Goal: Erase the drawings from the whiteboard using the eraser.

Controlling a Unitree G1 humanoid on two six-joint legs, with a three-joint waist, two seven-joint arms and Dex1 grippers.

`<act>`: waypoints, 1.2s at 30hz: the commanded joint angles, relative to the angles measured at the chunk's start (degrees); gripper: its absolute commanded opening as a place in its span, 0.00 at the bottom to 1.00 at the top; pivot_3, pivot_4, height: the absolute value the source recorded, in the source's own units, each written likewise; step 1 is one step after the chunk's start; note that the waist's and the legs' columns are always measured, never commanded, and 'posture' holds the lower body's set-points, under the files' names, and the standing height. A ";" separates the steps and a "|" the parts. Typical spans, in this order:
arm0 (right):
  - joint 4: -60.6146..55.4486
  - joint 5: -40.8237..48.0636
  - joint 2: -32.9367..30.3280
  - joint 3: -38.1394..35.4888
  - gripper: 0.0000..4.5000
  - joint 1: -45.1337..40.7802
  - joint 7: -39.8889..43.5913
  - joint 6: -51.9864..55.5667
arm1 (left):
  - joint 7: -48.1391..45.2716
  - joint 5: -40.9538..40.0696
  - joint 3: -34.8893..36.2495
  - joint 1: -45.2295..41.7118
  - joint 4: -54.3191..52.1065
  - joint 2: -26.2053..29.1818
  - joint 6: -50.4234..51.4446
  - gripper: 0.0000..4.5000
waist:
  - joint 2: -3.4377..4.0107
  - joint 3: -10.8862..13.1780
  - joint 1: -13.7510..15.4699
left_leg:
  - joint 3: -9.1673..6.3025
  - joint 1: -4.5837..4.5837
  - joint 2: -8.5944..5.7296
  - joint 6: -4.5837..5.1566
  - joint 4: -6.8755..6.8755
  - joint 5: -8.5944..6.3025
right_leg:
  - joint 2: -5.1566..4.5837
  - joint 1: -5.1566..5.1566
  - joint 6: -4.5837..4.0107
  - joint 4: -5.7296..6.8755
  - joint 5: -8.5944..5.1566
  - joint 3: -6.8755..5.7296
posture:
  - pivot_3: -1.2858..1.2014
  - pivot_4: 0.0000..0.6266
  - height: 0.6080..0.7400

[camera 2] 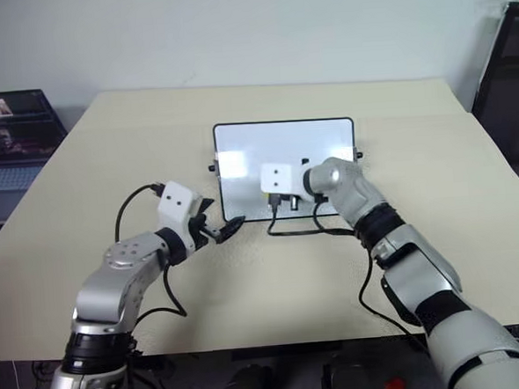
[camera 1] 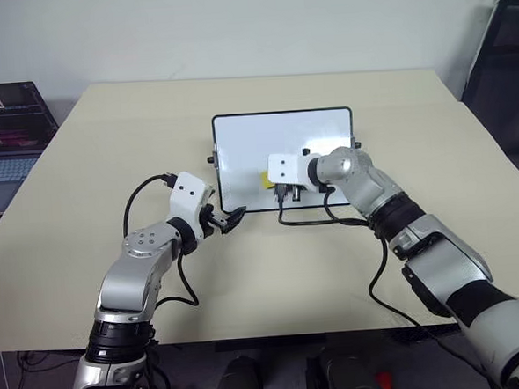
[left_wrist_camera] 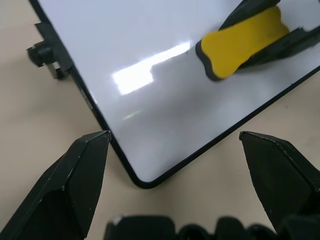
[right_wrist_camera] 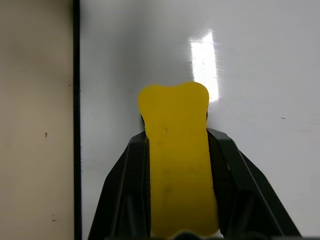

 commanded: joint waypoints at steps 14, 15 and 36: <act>-0.83 -1.29 1.13 0.11 0.26 -0.25 -1.86 -1.61 | -0.23 -0.20 0.41 -0.49 -1.67 0.29 -0.73 1.00 | 0.00 0.00 0.07 | -0.01 -0.03 0.00 0.00 -0.06 0.00 | 0.00 -0.02 0.00 -0.07 0.00 0.01 | 0.52 0.24 1.00; -0.66 -1.48 1.15 -0.25 0.26 -0.45 -2.59 -1.61 | -0.20 -0.23 0.42 -0.45 -1.76 0.27 -0.66 1.00 | 0.00 0.00 0.07 | 0.00 -0.03 0.00 0.00 -0.05 0.00 | 0.00 -0.02 0.00 -0.06 0.00 0.01 | 0.52 0.24 1.00; 2.02 -1.74 -0.58 -1.02 0.26 -1.22 -1.94 -1.22 | -0.65 -0.67 0.57 -0.55 -0.92 0.18 -1.00 1.00 | 0.01 0.00 0.08 | -0.02 0.02 0.00 0.00 -0.02 0.00 | 0.00 0.05 0.00 -0.04 0.00 0.04 | 0.52 0.24 1.00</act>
